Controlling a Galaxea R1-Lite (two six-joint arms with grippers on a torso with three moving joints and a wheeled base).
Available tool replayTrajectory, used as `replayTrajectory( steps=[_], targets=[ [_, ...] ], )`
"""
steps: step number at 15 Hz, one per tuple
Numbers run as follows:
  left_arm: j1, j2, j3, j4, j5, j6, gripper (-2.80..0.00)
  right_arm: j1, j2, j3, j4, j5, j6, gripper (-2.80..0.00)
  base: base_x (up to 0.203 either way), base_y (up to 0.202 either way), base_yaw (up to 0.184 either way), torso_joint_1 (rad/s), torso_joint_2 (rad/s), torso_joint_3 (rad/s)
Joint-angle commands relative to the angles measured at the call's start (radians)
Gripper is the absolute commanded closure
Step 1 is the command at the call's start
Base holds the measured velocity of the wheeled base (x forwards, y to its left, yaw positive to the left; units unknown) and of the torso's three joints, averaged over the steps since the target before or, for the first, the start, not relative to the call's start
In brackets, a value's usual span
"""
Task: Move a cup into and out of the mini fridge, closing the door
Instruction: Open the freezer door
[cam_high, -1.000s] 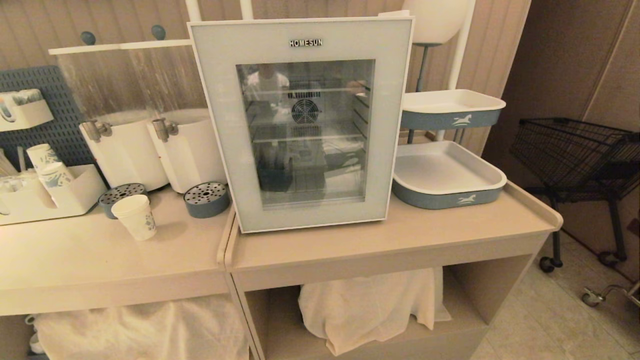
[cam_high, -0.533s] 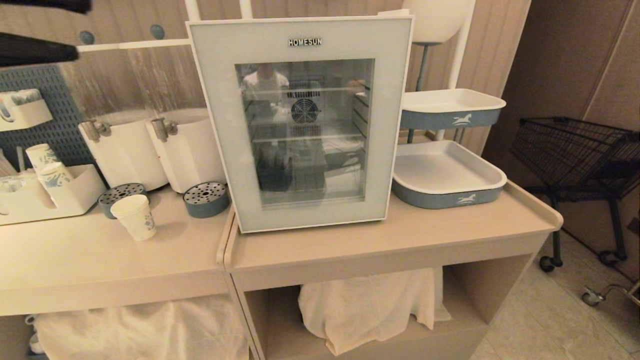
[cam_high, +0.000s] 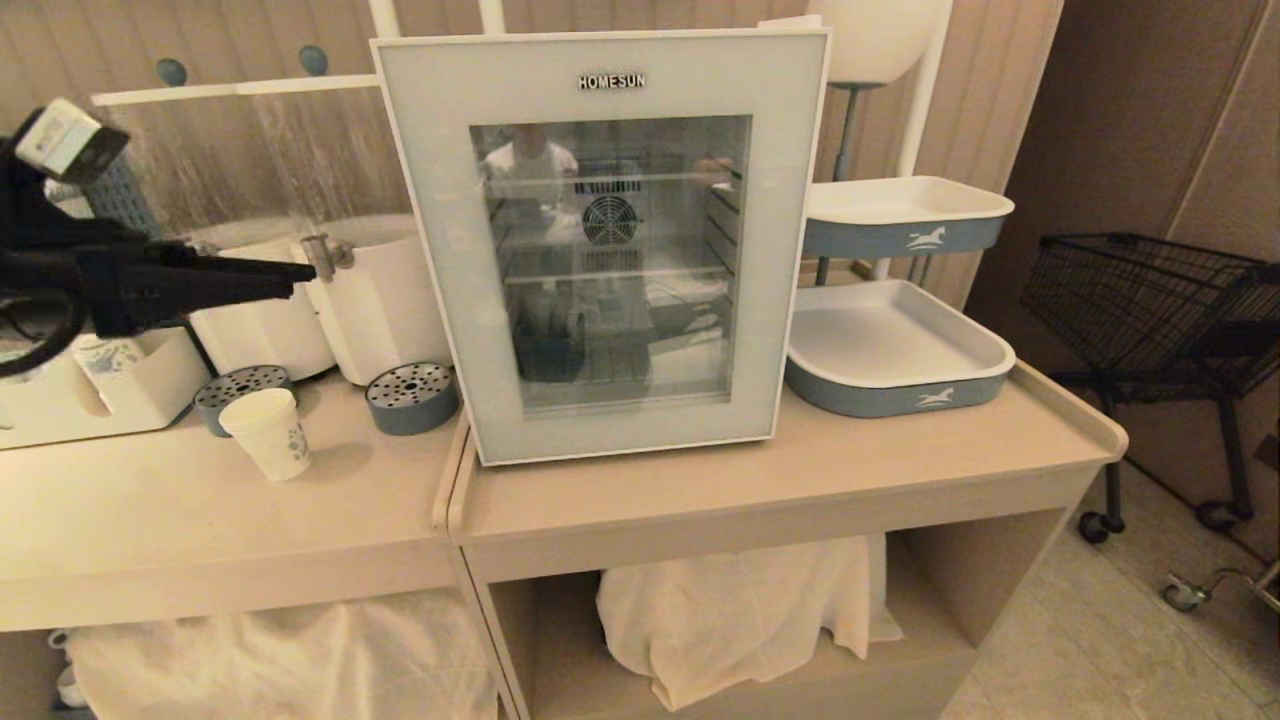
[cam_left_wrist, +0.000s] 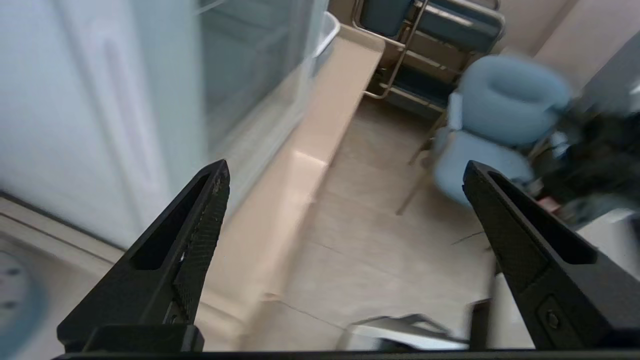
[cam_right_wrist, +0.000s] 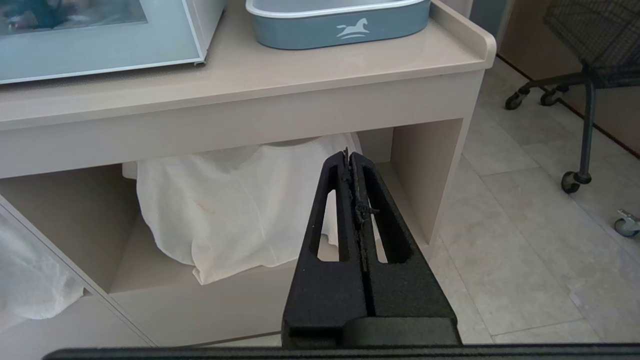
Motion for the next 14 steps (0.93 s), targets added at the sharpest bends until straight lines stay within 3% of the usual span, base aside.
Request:
replayTrajectory(
  steps=[1,8,11,14],
  targets=[
    [-0.004,0.054,0.076,-0.089,-0.023,0.045,-2.8,0.001,0.0,0.0,0.0,0.0,0.0,0.0,0.0,0.0,0.0,0.0,0.0,0.0],
    [-0.111,0.136,0.057,-0.163,0.009,0.057,-2.8,0.001,0.0,0.003,-0.004,0.0,0.0,0.0,0.0,0.0,0.0,0.0,0.0,0.0],
    [-0.115,0.184,0.071,-0.274,0.068,0.046,-2.8,0.001,0.0,0.002,-0.004,0.0,0.0,0.0,0.0,0.0,0.0,0.0,0.0,0.0],
    [-0.115,0.215,0.082,-0.376,0.082,0.008,-2.8,0.001,0.0,0.002,-0.004,0.001,0.002,0.0,0.0,0.0,0.0,0.0,0.0,0.0]
  ],
)
